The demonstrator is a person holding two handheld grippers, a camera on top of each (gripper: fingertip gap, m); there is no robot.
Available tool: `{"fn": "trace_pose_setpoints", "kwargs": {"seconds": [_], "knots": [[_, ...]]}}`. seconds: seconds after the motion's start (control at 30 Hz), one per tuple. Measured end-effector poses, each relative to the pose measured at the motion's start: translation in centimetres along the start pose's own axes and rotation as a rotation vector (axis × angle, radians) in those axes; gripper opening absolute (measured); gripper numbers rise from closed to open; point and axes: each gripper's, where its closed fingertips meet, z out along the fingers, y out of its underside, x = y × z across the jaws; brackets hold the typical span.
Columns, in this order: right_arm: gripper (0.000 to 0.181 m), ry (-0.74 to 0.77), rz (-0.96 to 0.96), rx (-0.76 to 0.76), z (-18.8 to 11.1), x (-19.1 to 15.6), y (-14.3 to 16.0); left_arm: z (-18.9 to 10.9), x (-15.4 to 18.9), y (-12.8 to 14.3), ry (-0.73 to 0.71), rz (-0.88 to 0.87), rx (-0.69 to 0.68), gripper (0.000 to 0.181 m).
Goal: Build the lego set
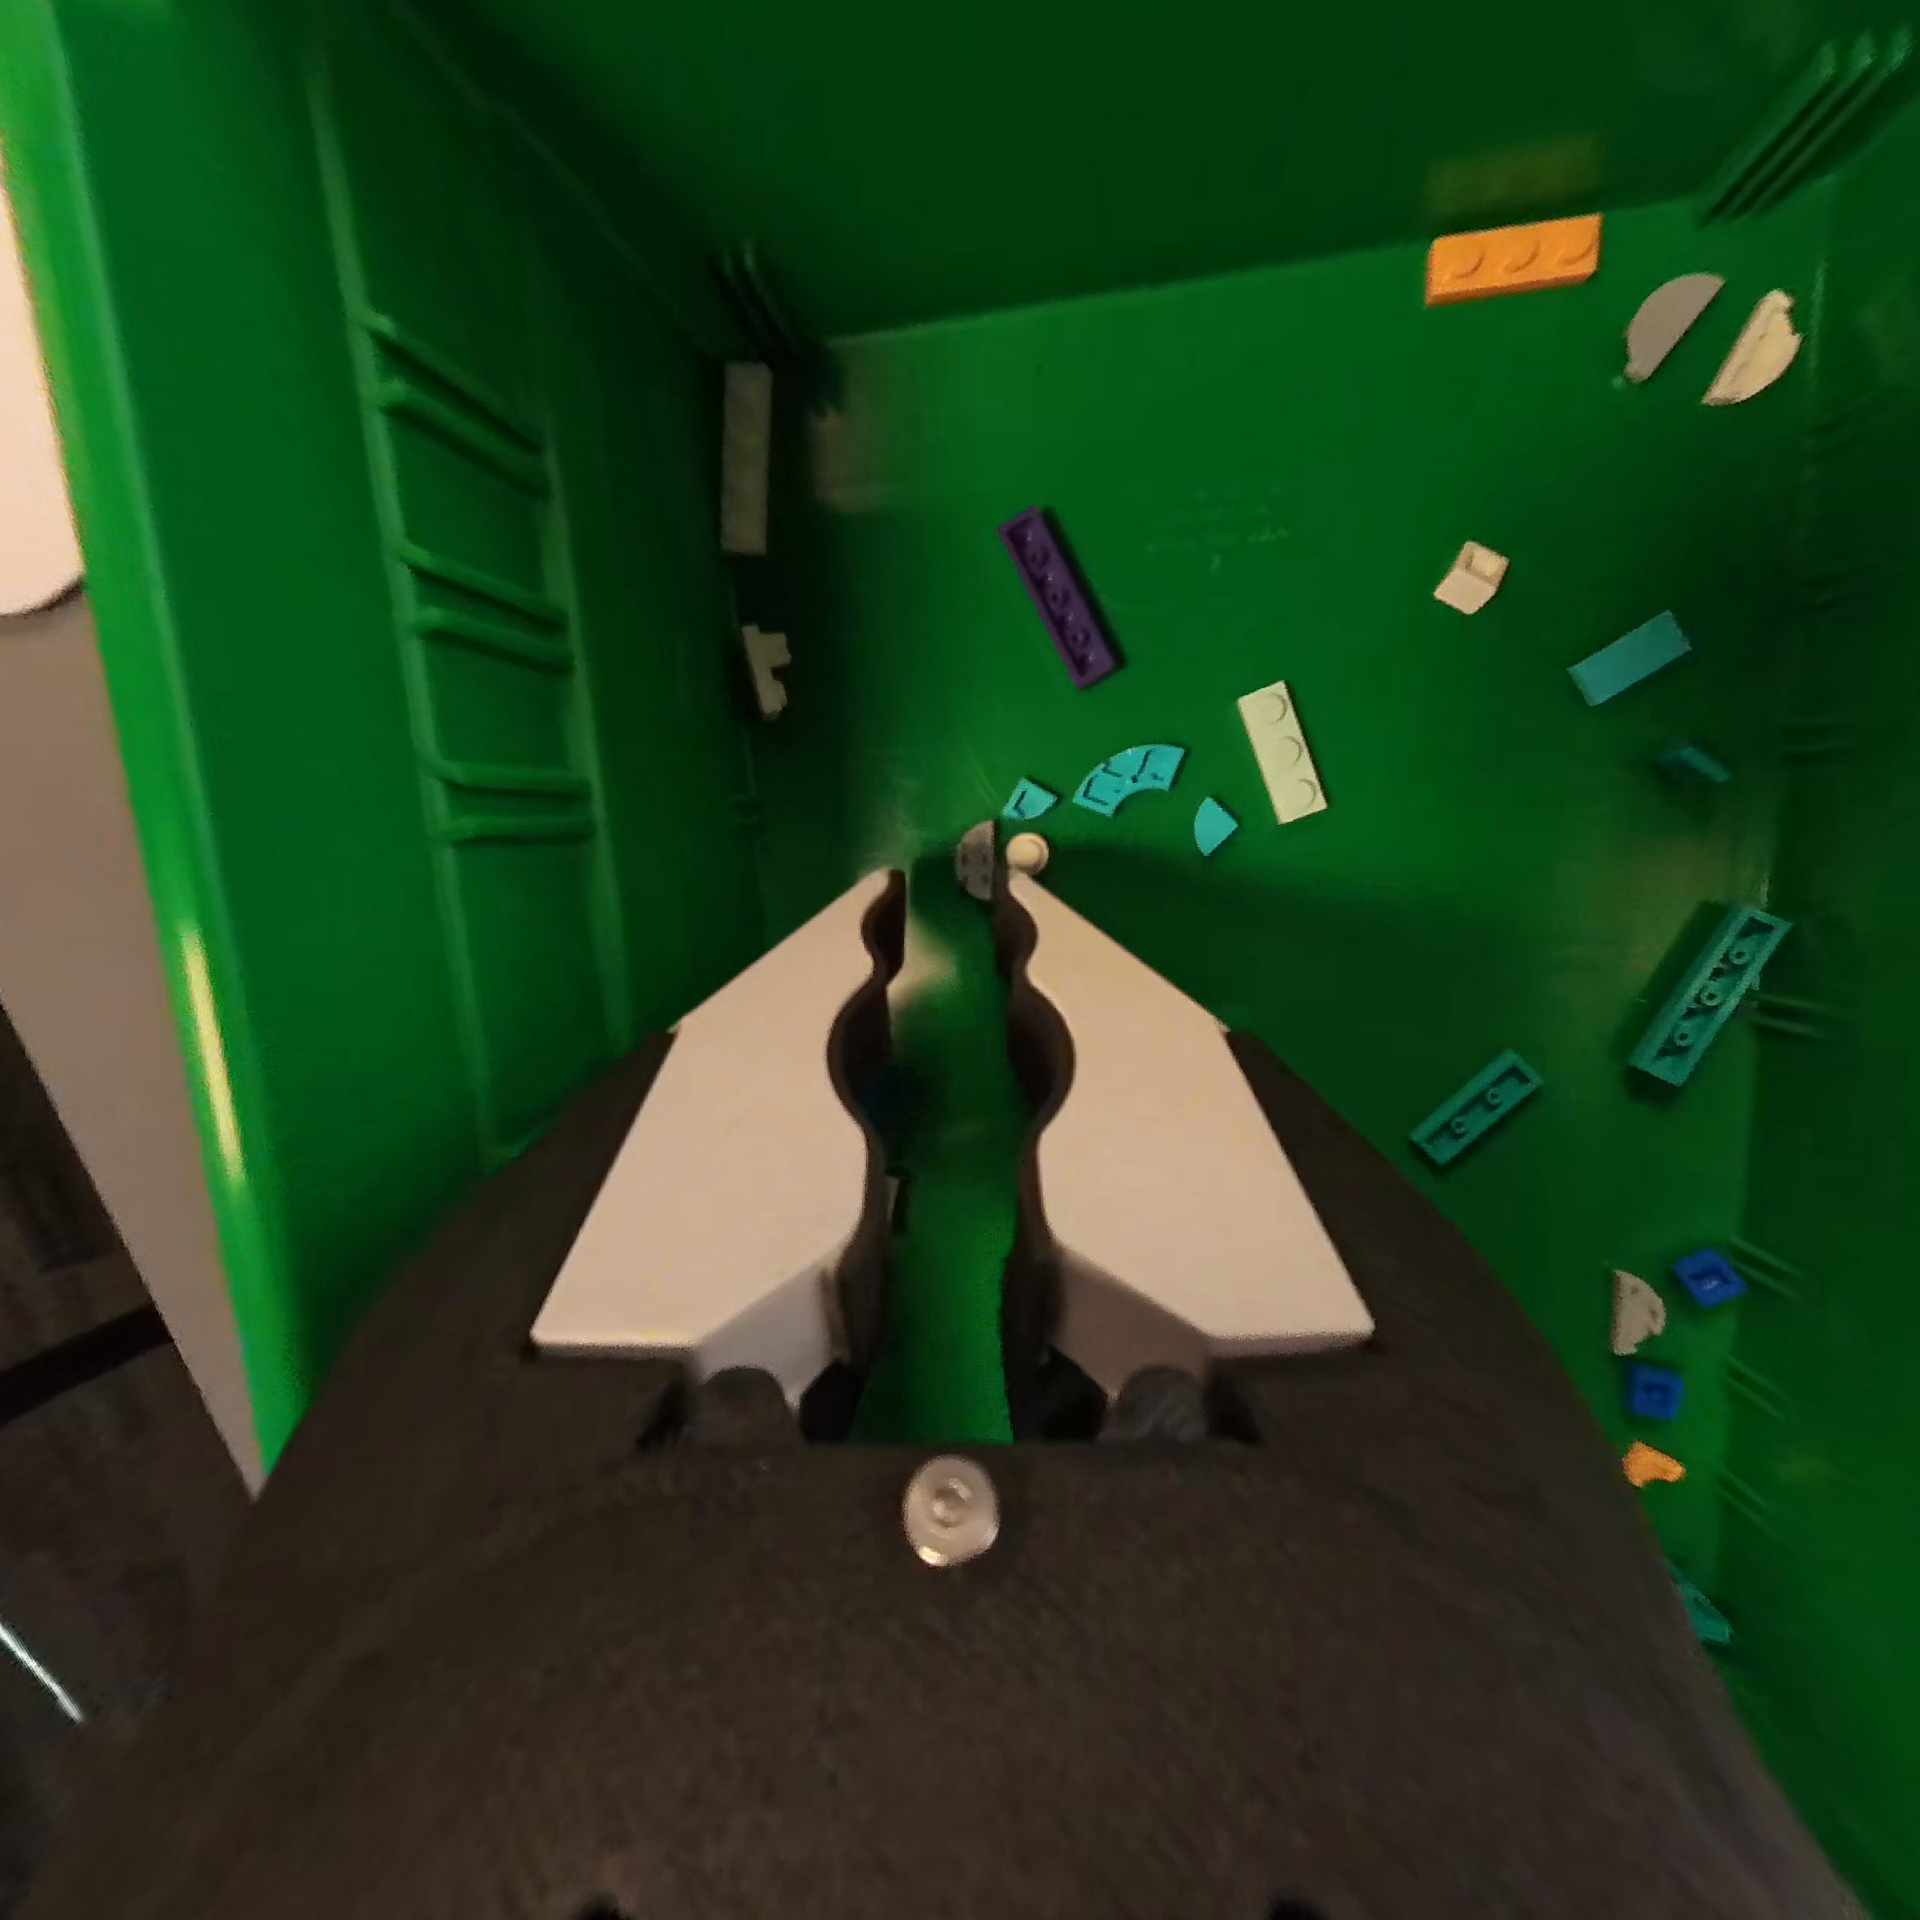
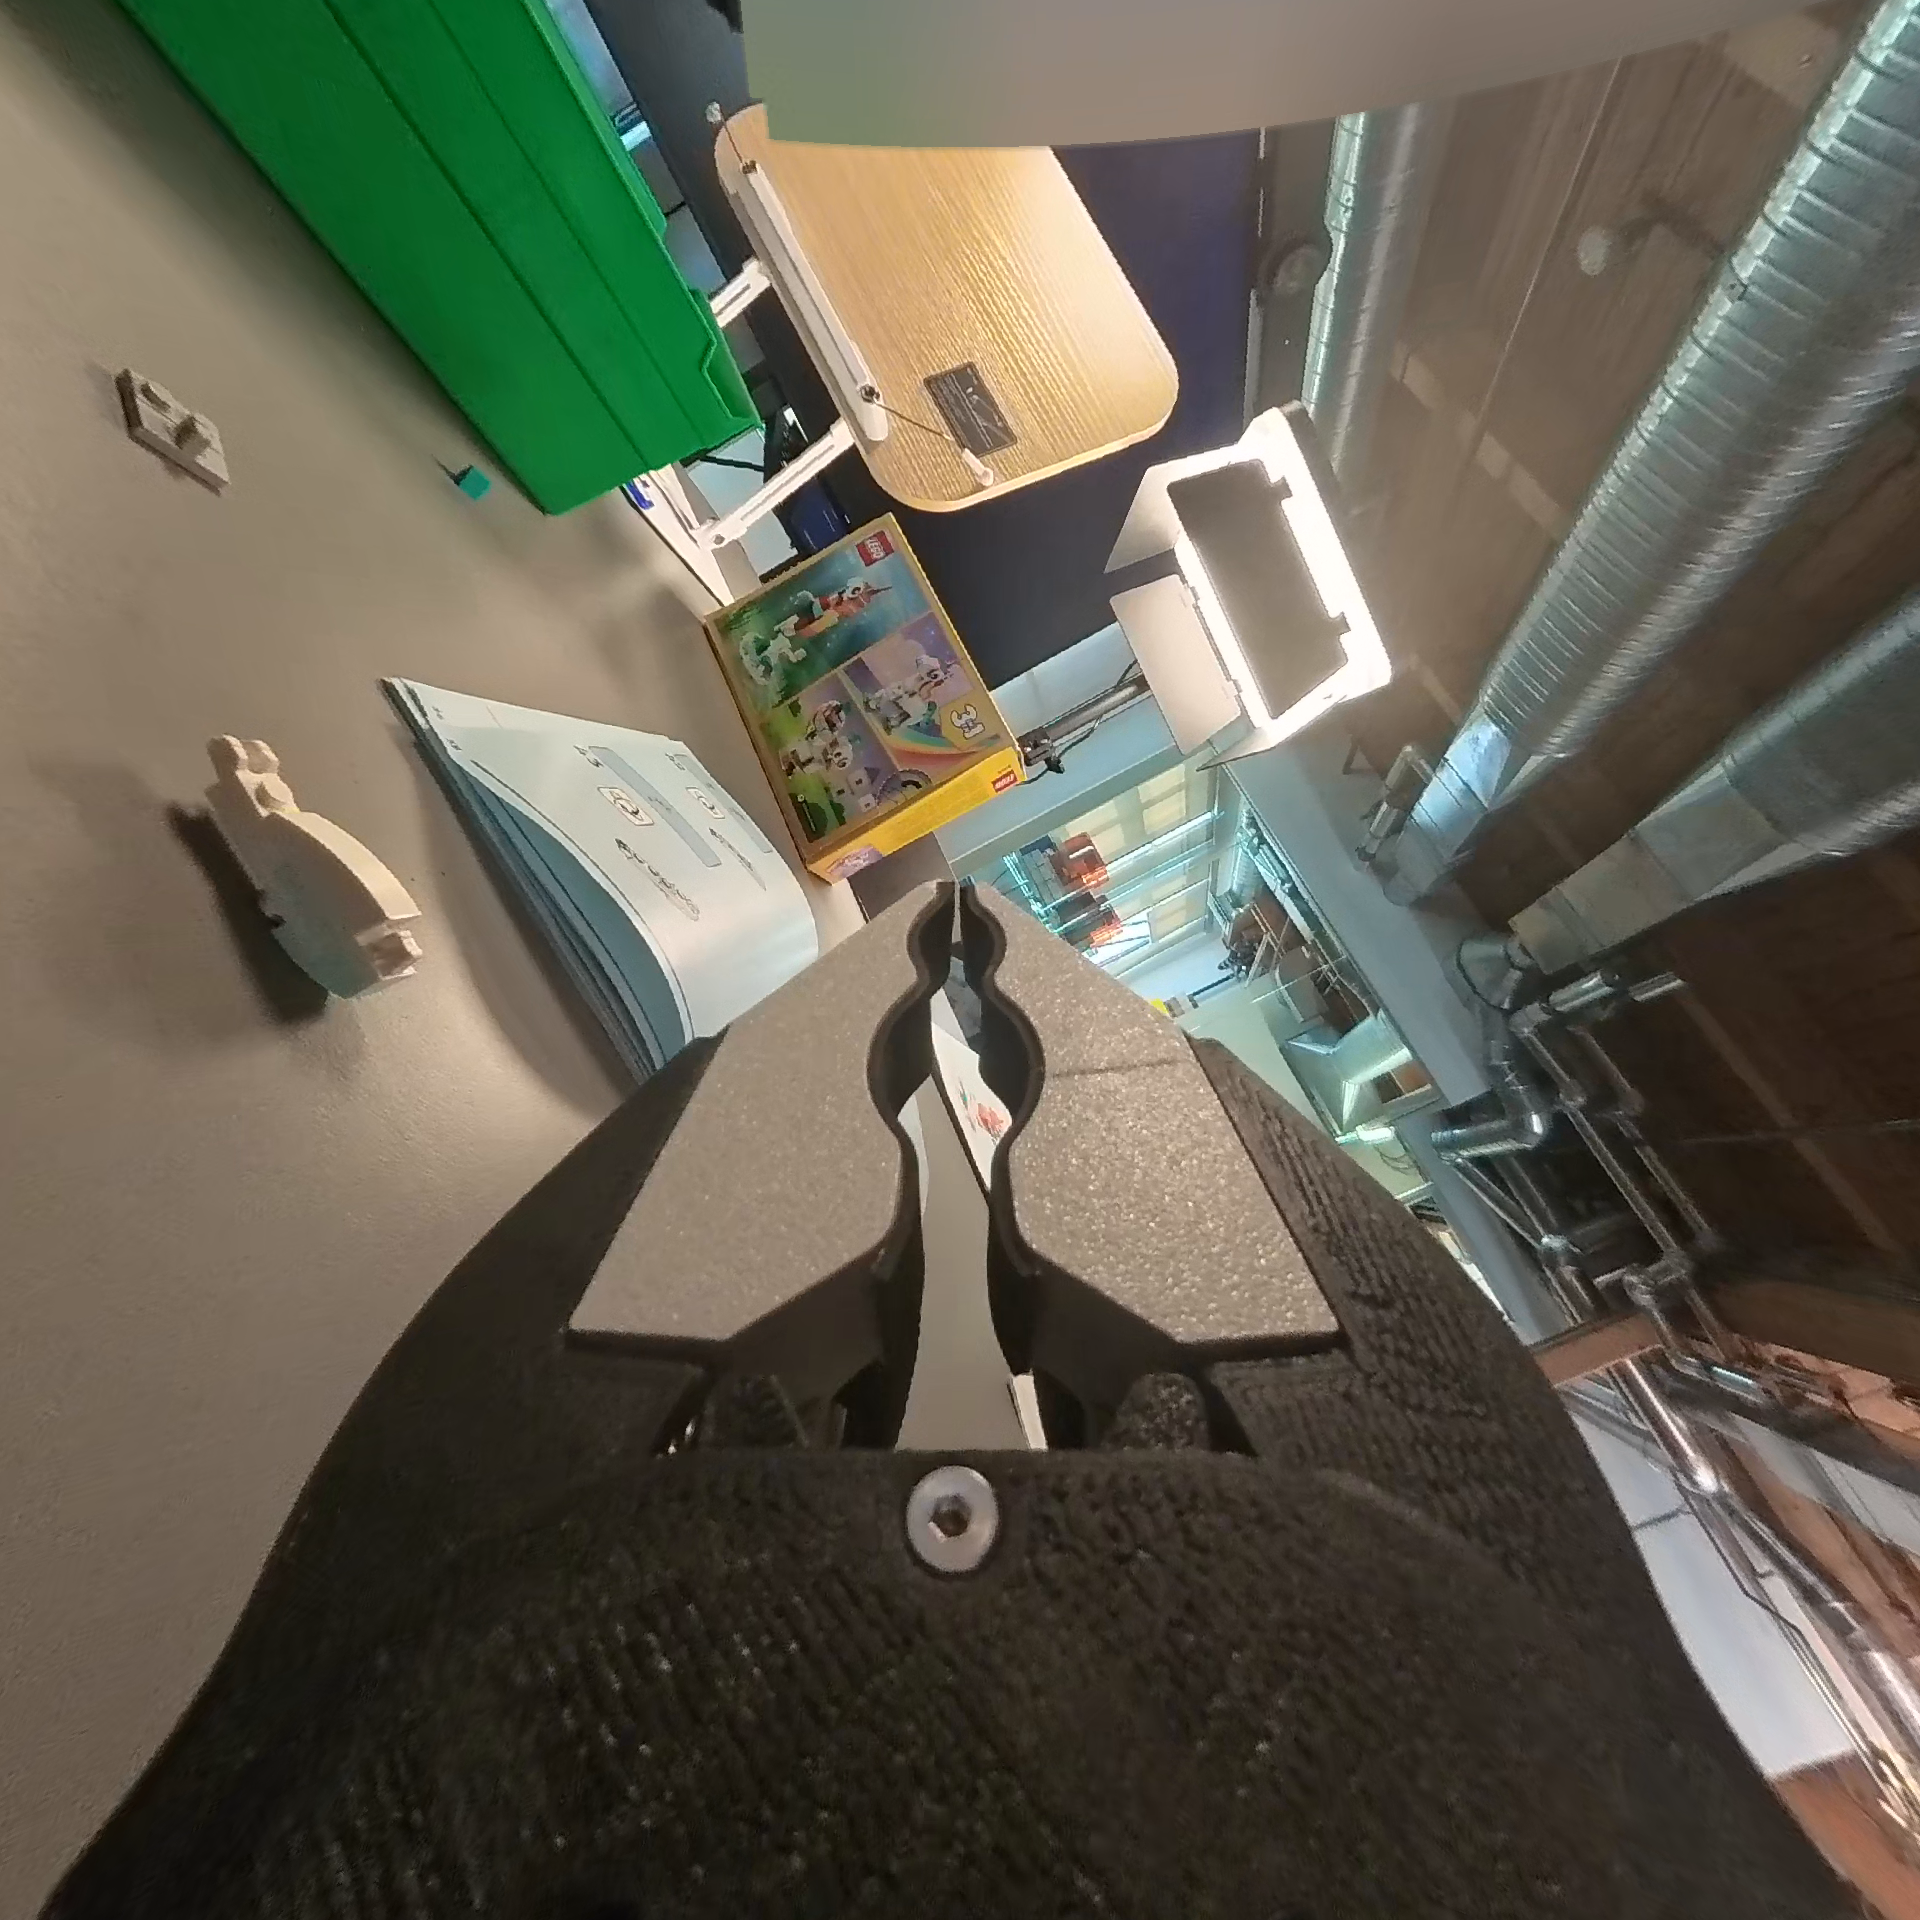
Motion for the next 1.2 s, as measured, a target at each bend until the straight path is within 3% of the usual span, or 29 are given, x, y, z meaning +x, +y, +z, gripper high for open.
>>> {"fn": "trace_pose_setpoints", "kwargs": {"seconds": [0.03, 0.37, 0.53, 0.67, 0.8, 0.93, 1.07, 1.2], "knots": [[0.0, 0.0, -0.001, -0.001, 0.0, 0.0, 0.0, 0.1, 0.0, 0.2, 0.005, -0.006, -0.007, 0.017], [0.0, -0.012, -0.001, -0.003, 0.1, -0.3, 0.1, 0.5, 0.5, 0.0, 0.127, -0.058, 0.021, 0.008], [0.0, -0.008, -0.001, 0.0, 0.1, -0.2, 0.0, 0.5, 0.6, 0.1, 0.116, -0.059, 0.033, 0.007], [0.0, -0.004, 0.001, 0.01, 0.0, -0.1, -0.2, -1.7, 1.6, -0.9, 0.1, -0.024, 0.105, 0.007], [0.0, -0.005, 0.009, 0.021, 0.0, -0.1, -0.5, -10.3, 5.9, -6.7, 0.152, 0.03, 0.382, 0.006], [0.0, -0.017, 0.007, 0.03, 0.0, -0.4, -0.8, -17.0, 13.8, -10.1, 0.185, 0.224, 0.567, 0.007], [0.0, -0.012, 0.005, 0.034, -0.1, -0.3, -0.9, -17.3, 22.4, -10.1, 0.231, 0.418, 0.641, 0.007], [0.0, -0.02, 0.025, 0.04, -0.1, -0.3, -1.0, -14.3, 28.5, -10.0, 0.298, 0.476, 0.713, 0.006]]}}
